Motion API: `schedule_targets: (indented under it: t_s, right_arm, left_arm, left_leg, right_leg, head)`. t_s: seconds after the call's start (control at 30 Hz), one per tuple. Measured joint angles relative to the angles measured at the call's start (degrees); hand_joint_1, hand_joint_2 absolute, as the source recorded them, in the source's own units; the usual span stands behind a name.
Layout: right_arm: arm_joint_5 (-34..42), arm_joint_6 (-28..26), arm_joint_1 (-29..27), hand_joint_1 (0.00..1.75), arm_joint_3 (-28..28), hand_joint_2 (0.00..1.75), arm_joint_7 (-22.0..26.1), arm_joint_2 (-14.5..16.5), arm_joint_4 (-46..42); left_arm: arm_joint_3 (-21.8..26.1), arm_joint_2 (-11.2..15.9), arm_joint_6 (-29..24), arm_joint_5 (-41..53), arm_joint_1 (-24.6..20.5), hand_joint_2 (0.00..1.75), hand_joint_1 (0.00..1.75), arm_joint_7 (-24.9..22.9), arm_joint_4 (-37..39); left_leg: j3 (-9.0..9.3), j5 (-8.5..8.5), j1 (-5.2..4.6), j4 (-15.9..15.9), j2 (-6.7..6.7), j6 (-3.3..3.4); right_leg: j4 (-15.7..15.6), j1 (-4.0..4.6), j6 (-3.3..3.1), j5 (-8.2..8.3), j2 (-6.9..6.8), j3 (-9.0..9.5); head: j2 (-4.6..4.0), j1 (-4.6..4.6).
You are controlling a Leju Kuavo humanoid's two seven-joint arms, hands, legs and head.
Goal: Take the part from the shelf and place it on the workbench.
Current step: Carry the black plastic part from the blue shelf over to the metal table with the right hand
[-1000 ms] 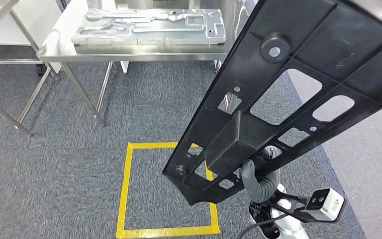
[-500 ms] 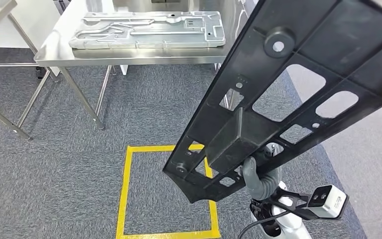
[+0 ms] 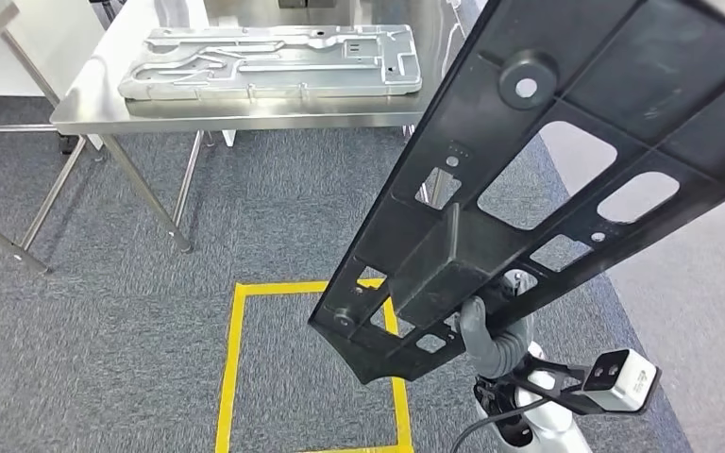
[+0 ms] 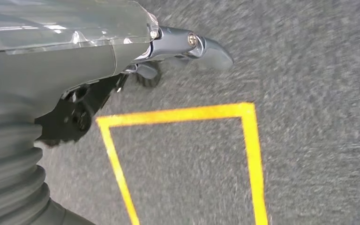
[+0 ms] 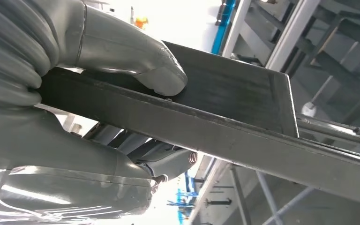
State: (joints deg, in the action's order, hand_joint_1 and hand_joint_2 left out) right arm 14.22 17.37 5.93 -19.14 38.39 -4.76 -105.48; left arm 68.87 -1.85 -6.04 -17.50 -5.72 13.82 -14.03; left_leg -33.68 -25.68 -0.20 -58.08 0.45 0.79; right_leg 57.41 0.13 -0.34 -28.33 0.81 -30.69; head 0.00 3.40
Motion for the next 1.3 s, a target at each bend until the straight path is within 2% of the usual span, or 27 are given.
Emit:
schedule_targets:
  t_s: [0.07,0.1,0.13,0.2,0.23,0.27,0.3,0.37,0.4,0.43,0.53,0.6,0.67,0.7,0.73,0.77,0.8,0.87,0.9,0.93,0.97,1.07,1.13,1.17,1.23,1.27,1.3]
  right_arm:
    - [-0.01,0.0,-0.01,1.75,-0.01,1.75,0.01,-0.01,-0.03]
    - [-0.01,-0.04,-0.01,1.75,-0.01,1.75,0.06,-0.02,-0.05]
    - [-0.02,-0.11,-0.04,1.75,-0.01,1.75,0.11,-0.03,-0.06]
    - [-0.02,-0.28,-0.24,1.75,-0.03,1.75,0.21,-0.06,-0.02]
    - [-0.02,-0.36,-0.39,1.75,-0.04,1.75,0.22,-0.08,0.0]
    - [-0.03,-0.39,-0.5,1.75,-0.04,1.75,0.22,-0.08,0.02]
    - [-0.03,-0.4,-0.55,1.75,-0.05,1.75,0.21,-0.09,0.02]
    - [-0.04,-0.35,-0.5,1.75,-0.05,1.75,0.21,-0.1,0.03]
    - [-0.04,-0.32,-0.45,1.75,-0.05,1.75,0.21,-0.11,0.02]
    - [-0.05,-0.27,-0.41,1.75,-0.06,1.75,0.2,-0.13,0.02]
    - [-0.06,-0.18,-0.43,1.75,-0.07,1.75,0.16,-0.17,-0.02]
    - [-0.07,-0.08,-0.47,1.75,-0.07,1.75,0.16,-0.17,-0.1]
    - [-0.08,0.05,-0.54,1.75,-0.07,1.75,0.19,-0.18,-0.15]
    - [-0.08,0.1,-0.6,1.75,-0.07,1.75,0.19,-0.19,-0.15]
    - [-0.08,0.13,-0.72,1.75,-0.07,1.75,0.18,-0.2,-0.14]
    - [-0.08,0.15,-0.83,1.75,-0.07,1.75,0.16,-0.2,-0.14]
    - [-0.08,0.16,-0.92,1.75,-0.07,1.75,0.15,-0.2,-0.13]
    - [-0.08,0.16,-0.98,1.75,-0.07,1.75,0.15,-0.2,-0.14]
    - [-0.08,0.16,-0.96,1.75,-0.07,1.75,0.15,-0.2,-0.15]
    - [-0.08,0.17,-0.94,1.75,-0.07,1.75,0.16,-0.21,-0.15]
    - [-0.08,0.18,-0.93,1.75,-0.07,1.75,0.16,-0.21,-0.15]
    - [-0.08,0.2,-0.97,1.75,-0.07,1.75,0.15,-0.24,-0.15]
    - [-0.08,0.2,-0.9,1.75,-0.07,1.75,0.18,-0.26,-0.16]
    - [-0.08,0.2,-0.88,1.75,-0.07,1.75,0.19,-0.27,-0.16]
    - [-0.08,0.22,-1.02,1.75,-0.07,1.75,0.19,-0.29,-0.16]
    - [-0.08,0.23,-1.16,1.75,-0.07,1.75,0.18,-0.31,-0.15]
    - [-0.09,0.24,-1.28,1.75,-0.07,1.75,0.16,-0.31,-0.15]
  left_arm:
    - [0.0,-0.02,-0.01,0.0,0.02,1.75,0.0,0.03,0.0]
    - [0.0,-0.03,-0.02,0.0,0.04,1.75,0.0,0.07,0.0]
    - [0.0,-0.04,-0.02,0.0,0.04,1.75,0.0,0.08,0.0]
    - [0.0,-0.08,-0.02,-0.01,0.05,1.75,0.0,0.1,0.0]
    - [0.0,-0.11,-0.03,-0.01,0.08,1.75,0.0,0.1,0.0]
    - [0.0,-0.15,-0.04,-0.01,0.13,1.75,0.0,0.1,0.0]
    - [0.0,-0.19,-0.05,-0.01,0.19,1.75,0.0,0.1,0.0]
    - [0.0,-0.27,-0.02,-0.01,0.27,1.75,0.0,0.16,0.0]
    - [0.0,-0.29,0.01,0.0,0.28,1.75,0.0,0.22,0.0]
    - [0.0,-0.3,0.04,-0.01,0.26,1.75,0.0,0.29,0.0]
    - [0.0,-0.28,0.09,-0.01,0.21,1.75,0.0,0.49,0.0]
    - [0.0,-0.32,0.13,-0.01,0.17,1.75,0.0,0.61,0.0]
    - [0.0,-0.4,0.16,-0.01,0.23,1.75,0.0,0.72,0.0]
    - [0.0,-0.44,0.16,-0.01,0.31,1.75,0.0,0.76,0.0]
    - [0.0,-0.45,0.16,-0.01,0.38,1.75,0.0,0.81,0.0]
    - [0.0,-0.45,0.15,-0.02,0.46,1.75,0.0,0.84,0.0]
    - [0.0,-0.45,0.15,-0.02,0.52,1.75,0.0,0.86,0.0]
    - [0.0,-0.45,0.15,-0.02,0.59,1.75,0.0,0.89,0.0]
    - [0.0,-0.45,0.16,-0.01,0.6,1.75,0.0,0.91,0.0]
    - [0.0,-0.45,0.16,-0.01,0.57,1.75,0.0,0.95,0.0]
    - [0.0,-0.45,0.17,-0.01,0.54,1.75,0.0,1.01,0.0]
    - [0.01,-0.47,0.17,-0.03,0.55,1.75,0.0,1.1,0.01]
    - [0.01,-0.52,0.17,-0.03,0.56,1.75,0.0,1.11,0.02]
    - [0.01,-0.54,0.17,-0.03,0.53,1.75,0.0,1.11,0.02]
    - [0.0,-0.54,0.18,-0.01,0.45,1.75,0.0,1.11,0.02]
    - [0.0,-0.54,0.18,-0.01,0.48,1.75,0.0,1.1,0.02]
    - [0.0,-0.56,0.18,-0.01,0.52,1.75,0.0,1.09,0.02]
  left_leg:
    - [0.44,0.05,0.25,0.55,0.02,0.5]
    - [0.77,0.05,0.43,0.88,0.04,0.78]
    - [1.11,0.0,0.56,1.11,0.07,1.04]
    - [1.45,-0.37,0.54,1.14,0.08,1.35]
    - [1.64,-0.59,0.53,1.12,0.06,1.38]
    - [1.91,-0.85,0.54,1.1,0.04,1.34]
    - [2.32,-1.16,0.56,1.08,0.0,1.25]
    - [3.29,-1.94,0.59,1.05,-0.04,0.89]
    - [3.62,-2.37,0.51,0.96,-0.06,0.59]
    - [3.79,-2.72,0.43,0.94,-0.07,0.27]
    - [4.13,-3.44,0.36,1.12,0.08,-0.7]
    - [3.79,-4.65,0.47,-0.71,0.11,-1.21]
    - [0.68,-7.55,0.66,-7.21,0.05,-1.57]
    - [-1.75,-9.1,0.72,-11.46,0.04,-1.71]
    - [-3.95,-9.94,0.76,-14.84,0.04,-1.83]
    - [-5.4,-9.66,0.77,-16.49,0.04,-1.89]
    - [-5.77,-8.12,0.79,-15.84,0.04,-1.86]
    - [-3.77,-2.73,0.8,-8.96,0.05,-1.54]
    - [-2.38,-0.76,0.66,-5.36,0.04,-1.27]
    - [-1.25,0.25,0.52,-2.67,0.04,-0.93]
    - [-0.65,0.38,0.37,-1.26,0.02,-0.6]
    - [0.19,-0.45,0.36,-0.32,-0.11,0.47]
    - [1.24,-0.77,0.56,0.27,-0.15,1.19]
    - [1.66,-0.97,0.59,0.45,-0.14,1.44]
    - [2.21,-1.54,0.5,0.5,-0.17,1.71]
    - [2.56,-1.89,0.44,0.5,-0.2,1.72]
    - [3.05,-2.3,0.39,0.5,-0.24,1.69]
  right_leg:
    - [0.45,-0.09,0.69,-0.53,-0.1,-0.03]
    - [2.0,-0.11,1.05,-1.38,-0.18,-0.68]
    - [4.83,-0.2,1.38,-2.71,-0.26,-2.1]
    - [12.73,-0.49,1.89,-5.68,-0.37,-6.67]
    - [15.75,-0.67,2.09,-6.24,-0.41,-8.74]
    - [16.84,-0.82,2.23,-5.64,-0.46,-9.9]
    - [15.63,-0.96,2.32,-3.83,-0.52,-9.92]
    - [8.06,-1.1,2.25,1.36,-0.72,-7.13]
    - [4.31,-1.01,2.05,2.96,-0.79,-5.56]
    - [1.89,-0.9,1.78,3.67,-0.82,-4.52]
    - [0.67,-0.7,0.67,3.0,-0.59,-3.84]
    - [0.22,-0.91,-0.1,2.7,-0.48,-3.12]
    - [-0.05,-0.93,-0.68,2.18,-0.53,-2.27]
    - [-0.05,-0.87,-0.82,1.85,-0.54,-1.95]
    - [-0.04,-0.81,-0.86,1.5,-0.51,-1.59]
    - [-0.03,-0.79,-0.85,1.12,-0.44,-1.15]
    - [-0.02,-0.78,-0.78,0.69,-0.34,-0.57]
    - [-0.02,-0.79,-0.52,-0.33,-0.19,0.89]
    - [-0.03,-0.7,-0.27,-0.85,-0.16,1.48]
    - [-0.01,-0.63,0.04,-1.27,-0.12,1.85]
    - [-0.07,-0.57,0.37,-1.56,-0.1,2.02]
    - [0.49,-0.58,1.33,-1.72,-0.19,2.19]
    - [3.75,-0.66,1.84,-3.02,-0.41,0.87]
    - [6.92,-0.73,2.08,-4.32,-0.5,-0.92]
    - [14.22,-0.81,2.42,-6.83,-0.52,-5.96]
    - [16.46,-0.84,2.49,-7.0,-0.52,-8.05]
    - [16.74,-0.85,2.43,-5.95,-0.52,-9.22]
  head:
    - [0.0,0.0]
    - [0.0,-0.01]
    - [0.0,-0.01]
    - [0.0,-0.01]
    - [0.0,-0.01]
    - [0.0,-0.01]
    - [0.0,-0.01]
    - [0.0,-0.02]
    - [0.0,-0.02]
    - [0.0,-0.01]
    - [0.0,0.01]
    - [0.0,0.01]
    - [0.0,0.01]
    - [0.0,0.01]
    - [0.0,0.01]
    - [0.0,0.01]
    - [0.0,0.01]
    - [0.0,0.01]
    - [0.0,0.01]
    - [0.0,0.01]
    - [0.0,0.0]
    - [0.0,-0.01]
    - [0.0,-0.01]
    - [0.0,-0.02]
    - [0.0,-0.01]
    - [0.0,-0.01]
    - [0.0,-0.01]
